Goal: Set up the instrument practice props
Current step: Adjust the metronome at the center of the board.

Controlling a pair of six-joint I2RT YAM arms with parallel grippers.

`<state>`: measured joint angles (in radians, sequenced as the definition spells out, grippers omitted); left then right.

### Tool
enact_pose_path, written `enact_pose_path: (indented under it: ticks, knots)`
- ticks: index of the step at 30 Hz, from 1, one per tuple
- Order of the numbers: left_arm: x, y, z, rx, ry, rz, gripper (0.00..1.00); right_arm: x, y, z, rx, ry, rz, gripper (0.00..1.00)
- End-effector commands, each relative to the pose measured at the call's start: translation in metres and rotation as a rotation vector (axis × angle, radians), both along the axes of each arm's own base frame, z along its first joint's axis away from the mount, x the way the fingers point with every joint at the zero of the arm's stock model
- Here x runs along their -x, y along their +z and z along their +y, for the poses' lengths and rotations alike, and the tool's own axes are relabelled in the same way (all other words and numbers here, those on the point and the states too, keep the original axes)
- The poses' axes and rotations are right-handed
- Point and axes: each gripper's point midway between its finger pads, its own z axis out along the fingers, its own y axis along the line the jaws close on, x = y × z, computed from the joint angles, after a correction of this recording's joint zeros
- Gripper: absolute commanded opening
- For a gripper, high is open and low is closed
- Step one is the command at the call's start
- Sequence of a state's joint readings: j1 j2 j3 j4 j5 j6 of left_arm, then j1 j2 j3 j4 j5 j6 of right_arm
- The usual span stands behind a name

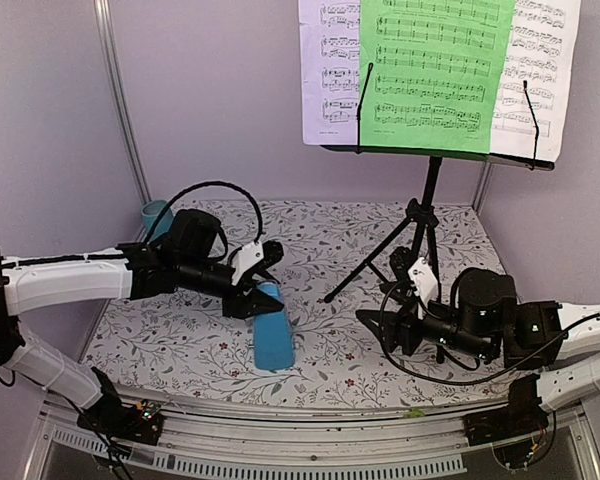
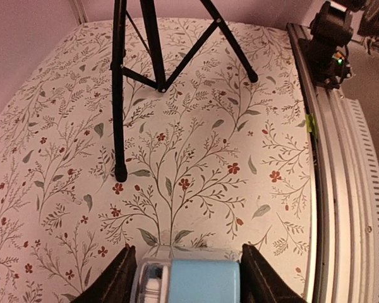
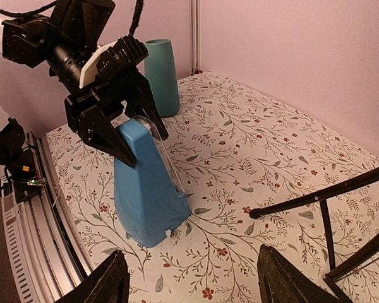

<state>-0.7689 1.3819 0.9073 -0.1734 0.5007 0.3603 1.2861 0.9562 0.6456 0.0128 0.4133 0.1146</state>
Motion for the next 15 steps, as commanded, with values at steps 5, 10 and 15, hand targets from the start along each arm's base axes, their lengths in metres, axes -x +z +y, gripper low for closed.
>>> enact_pose_path:
  ticks: [5, 10, 15]
  knots:
    - [-0.023, 0.044, -0.011, 0.217, 0.612, -0.067, 0.36, -0.006, -0.002, -0.011, -0.020, -0.058, 0.010, 0.71]
    - [-0.035, 0.037, 0.007, 0.315, 1.057, 0.019, 0.34, -0.009, -0.001, -0.008, -0.019, -0.069, 0.004, 0.72]
    - [-0.041, 0.043, 0.002, 0.430, 1.190, 0.065, 0.61, -0.010, -0.001, -0.006, -0.030, -0.072, 0.011, 0.72]
